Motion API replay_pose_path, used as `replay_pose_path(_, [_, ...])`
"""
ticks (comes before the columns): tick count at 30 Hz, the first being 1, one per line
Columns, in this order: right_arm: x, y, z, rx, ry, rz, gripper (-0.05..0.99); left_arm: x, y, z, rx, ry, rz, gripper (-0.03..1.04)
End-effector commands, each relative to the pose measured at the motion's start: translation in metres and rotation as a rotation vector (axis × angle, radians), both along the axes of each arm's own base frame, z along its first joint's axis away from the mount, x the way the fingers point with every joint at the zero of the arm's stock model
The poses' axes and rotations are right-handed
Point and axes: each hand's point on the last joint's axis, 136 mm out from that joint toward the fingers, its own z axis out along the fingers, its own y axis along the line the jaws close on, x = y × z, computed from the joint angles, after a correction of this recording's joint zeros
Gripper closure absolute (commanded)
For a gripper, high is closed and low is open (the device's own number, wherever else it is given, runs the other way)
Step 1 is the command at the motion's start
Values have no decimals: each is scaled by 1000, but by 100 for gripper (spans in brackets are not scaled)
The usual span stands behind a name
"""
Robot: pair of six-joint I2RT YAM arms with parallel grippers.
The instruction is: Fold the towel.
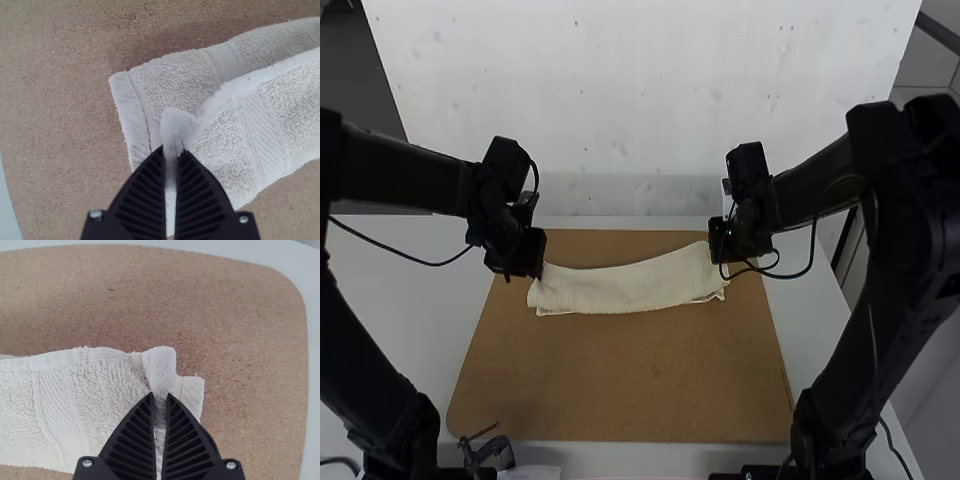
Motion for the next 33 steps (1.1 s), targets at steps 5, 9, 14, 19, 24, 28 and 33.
replay_pose_path(5, [32, -9, -11, 1, -10, -46, 92, 35, 4, -17, 42, -29, 14, 99])
replay_pose_path(9, [43, -9, -15, 6, -11, -58, 92, 48, 7, -22, 45, -28, 29, 99])
replay_pose_path(14, [48, -9, -22, -4, -1, -63, 92, 54, 6, -29, 47, -26, 27, 99])
replay_pose_path(19, [48, -12, -29, 7, 12, -86, 81, 57, 9, -34, 69, -18, 29, 73])
replay_pose_path(24, [48, -23, -23, 81, 29, -145, 0, 70, 26, -13, 42, -75, 78, -1])
replay_pose_path(28, [44, -29, -16, 113, 43, -168, -1, 80, 44, 31, -5, -186, 125, 0])
replay_pose_path(33, [32, -27, -20, 159, 116, -178, -1, 84, 66, 68, -32, -288, 177, 1])
